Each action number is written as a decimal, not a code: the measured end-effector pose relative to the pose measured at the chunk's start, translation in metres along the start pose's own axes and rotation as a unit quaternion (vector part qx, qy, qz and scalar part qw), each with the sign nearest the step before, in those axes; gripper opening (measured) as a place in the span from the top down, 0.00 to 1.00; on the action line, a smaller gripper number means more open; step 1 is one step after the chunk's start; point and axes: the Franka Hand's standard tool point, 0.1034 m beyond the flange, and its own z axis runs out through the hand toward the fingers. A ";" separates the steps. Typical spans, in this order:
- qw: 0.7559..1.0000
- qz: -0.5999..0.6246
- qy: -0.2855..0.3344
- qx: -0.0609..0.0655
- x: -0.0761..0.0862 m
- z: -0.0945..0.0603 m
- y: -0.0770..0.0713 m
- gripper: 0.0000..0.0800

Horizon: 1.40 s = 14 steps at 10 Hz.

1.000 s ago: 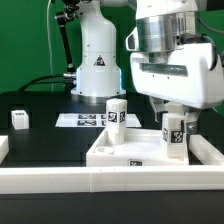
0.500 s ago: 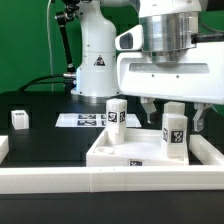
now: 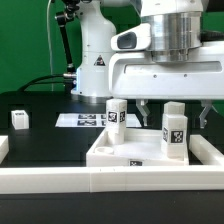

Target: Assemble square table

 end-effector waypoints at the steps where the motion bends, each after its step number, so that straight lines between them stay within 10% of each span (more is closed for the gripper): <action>1: 0.998 -0.055 0.002 -0.008 -0.001 0.001 0.000 0.19; 6: 0.983 -0.185 0.002 -0.013 0.001 0.001 0.003 0.19; 10: 0.986 -0.167 0.002 -0.013 0.001 0.001 0.003 0.64; 14: 0.998 -0.059 0.004 -0.012 0.001 0.001 0.003 0.64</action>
Offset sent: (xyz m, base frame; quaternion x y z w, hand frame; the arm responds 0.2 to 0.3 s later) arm -0.0005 0.0009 0.0010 0.0047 -0.0003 -0.1874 0.9823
